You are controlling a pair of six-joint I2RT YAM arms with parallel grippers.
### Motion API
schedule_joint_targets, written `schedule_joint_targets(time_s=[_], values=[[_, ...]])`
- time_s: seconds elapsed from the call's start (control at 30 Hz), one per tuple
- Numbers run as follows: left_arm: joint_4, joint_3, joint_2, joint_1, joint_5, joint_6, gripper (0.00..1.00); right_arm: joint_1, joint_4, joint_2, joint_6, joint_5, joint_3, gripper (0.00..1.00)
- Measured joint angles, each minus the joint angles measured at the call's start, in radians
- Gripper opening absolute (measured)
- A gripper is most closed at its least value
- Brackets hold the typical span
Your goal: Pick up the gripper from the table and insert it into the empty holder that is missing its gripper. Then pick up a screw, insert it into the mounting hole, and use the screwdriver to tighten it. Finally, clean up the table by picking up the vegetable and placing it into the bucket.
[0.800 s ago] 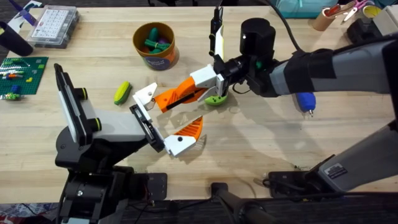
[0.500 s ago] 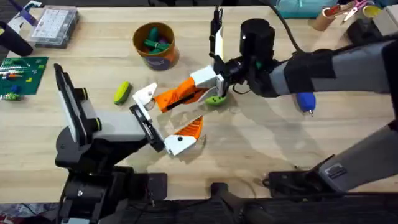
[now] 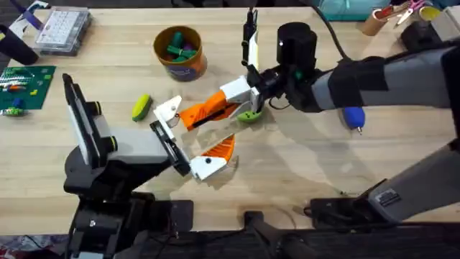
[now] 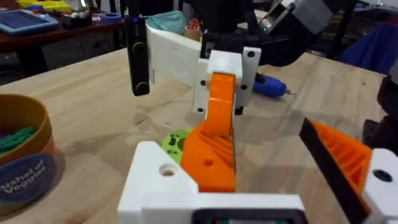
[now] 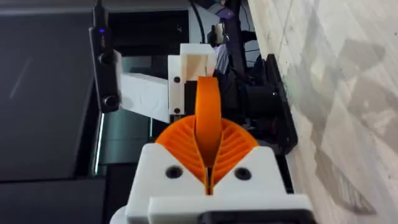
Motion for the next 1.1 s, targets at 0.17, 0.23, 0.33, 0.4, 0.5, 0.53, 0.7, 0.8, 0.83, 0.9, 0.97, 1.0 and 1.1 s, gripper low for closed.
schedule_joint_targets(time_s=[0.17, 0.23, 0.33, 0.4, 0.5, 0.53, 0.7, 0.8, 0.83, 0.9, 0.97, 1.0, 1.1], values=[[0.0, 0.0, 0.0, 0.0, 0.0, 0.0, 0.989, 0.0, 0.002, 0.0, -0.006, -0.002, 0.0, 0.017], [0.0, 0.0, 0.0, 0.0, 0.001, 0.0, 0.989, 0.0, 0.006, 0.0, -0.008, -0.006, 0.0, 0.017], [0.0, 0.0, 0.0, 0.0, 0.001, 0.0, 0.989, 0.0, 0.01, 0.0, -0.009, -0.012, 0.0, 0.017], [0.0, 0.0, 0.0, 0.0, 0.001, 0.0, 0.989, 0.0, 0.067, 0.0, 0.004, -0.016, 0.0, 0.017], [0.0, 0.0, 0.0, 0.0, 0.001, 0.001, 0.989, 0.0, 0.135, 0.0, 0.038, -0.017, -0.001, 0.018], [0.0, 0.0, 0.0, 0.0, 0.0, 0.001, 0.989, 0.0, 0.151, 0.0, 0.052, -0.017, -0.001, 0.017], [0.0, 0.0, 0.0, 0.0, 0.0, 0.004, 0.989, 0.0, 0.171, 0.001, 0.109, -0.018, -0.003, 0.017], [0.0, 0.0, 0.0, 0.0, 0.0, 0.004, 0.989, 0.0, 0.172, 0.001, 0.123, -0.017, -0.003, 0.016], [0.0, 0.0, 0.0, 0.0, 0.0, 0.004, 0.989, 0.0, 0.173, 0.001, 0.126, -0.017, -0.003, 0.017], [0.0, 0.0, 0.0, 0.0, 0.0, 0.004, 0.989, 0.0, 0.172, 0.001, 0.13, -0.015, -0.003, 0.017], [0.0, 0.0, 0.0, 0.0, 0.0, 0.004, 0.989, 0.0, 0.172, 0.001, 0.131, -0.014, -0.003, 0.017], [0.0, 0.0, 0.0, 0.0, 0.0, 0.004, 0.989, 0.0, 0.172, 0.001, 0.131, -0.012, -0.003, 0.017], [0.0, 0.0, 0.0, 0.0, 0.0, 0.004, 0.989, 0.0, 0.172, 0.001, 0.13, -0.004, -0.003, 0.018]])
